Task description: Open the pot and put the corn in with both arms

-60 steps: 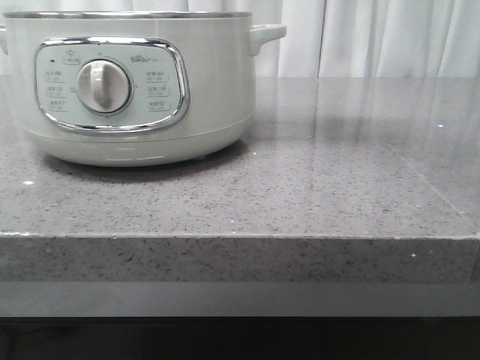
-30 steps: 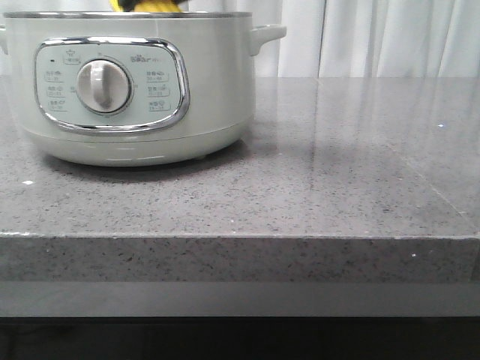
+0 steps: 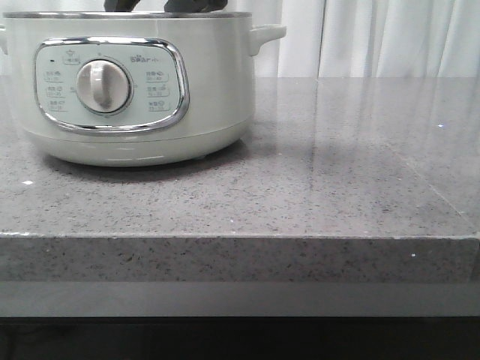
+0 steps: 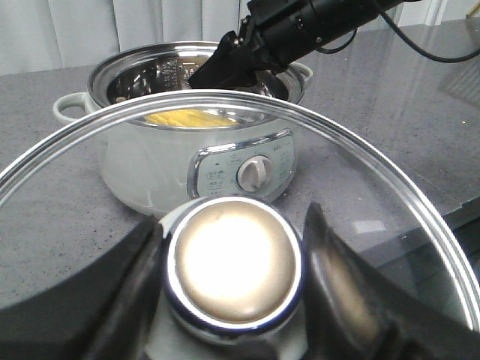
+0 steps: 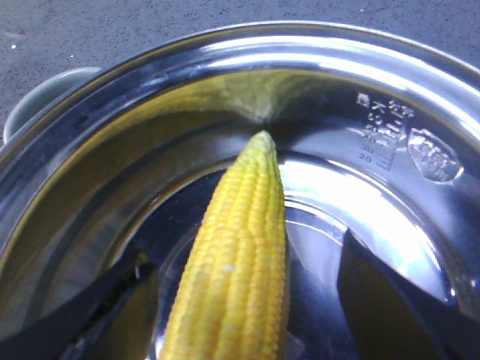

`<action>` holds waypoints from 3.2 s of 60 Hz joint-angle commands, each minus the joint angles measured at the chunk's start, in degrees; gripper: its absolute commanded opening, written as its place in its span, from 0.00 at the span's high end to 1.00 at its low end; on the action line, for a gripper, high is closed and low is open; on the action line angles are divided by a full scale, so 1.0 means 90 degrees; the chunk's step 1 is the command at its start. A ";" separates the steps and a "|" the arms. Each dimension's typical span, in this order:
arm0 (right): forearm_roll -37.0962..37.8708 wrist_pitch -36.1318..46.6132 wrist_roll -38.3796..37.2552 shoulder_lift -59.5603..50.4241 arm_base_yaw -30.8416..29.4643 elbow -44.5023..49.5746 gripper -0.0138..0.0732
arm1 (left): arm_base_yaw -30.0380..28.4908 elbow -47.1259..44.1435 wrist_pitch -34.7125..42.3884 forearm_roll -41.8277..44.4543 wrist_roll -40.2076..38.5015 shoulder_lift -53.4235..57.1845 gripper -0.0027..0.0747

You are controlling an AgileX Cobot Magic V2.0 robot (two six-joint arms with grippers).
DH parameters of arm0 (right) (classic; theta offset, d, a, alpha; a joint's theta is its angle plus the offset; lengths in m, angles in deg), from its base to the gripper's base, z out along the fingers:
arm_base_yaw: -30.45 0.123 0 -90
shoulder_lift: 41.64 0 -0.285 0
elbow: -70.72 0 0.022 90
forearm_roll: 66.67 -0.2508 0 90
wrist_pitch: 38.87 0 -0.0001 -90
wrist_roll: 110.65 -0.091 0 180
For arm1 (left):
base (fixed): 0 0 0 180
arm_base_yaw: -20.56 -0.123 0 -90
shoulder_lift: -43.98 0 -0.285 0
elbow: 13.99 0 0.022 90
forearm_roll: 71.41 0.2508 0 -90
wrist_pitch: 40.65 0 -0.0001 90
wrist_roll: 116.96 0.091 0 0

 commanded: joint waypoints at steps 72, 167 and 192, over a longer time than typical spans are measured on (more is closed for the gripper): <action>0.0252 0.1256 0.0081 -0.3848 -0.3592 0.3249 0.92 | 0.0039 0.0210 0.0984 -0.0182 -0.0056 -0.0073 0.70; 0.0257 0.1614 0.0280 -1.0600 -0.2871 0.8622 0.92 | 0.0232 0.6027 0.1316 -0.0362 0.0327 -0.8302 0.70; 0.0257 0.1642 0.0280 -1.0600 -0.2871 0.8622 0.92 | 0.0357 0.6194 0.1514 -0.0210 0.0492 -0.8723 0.70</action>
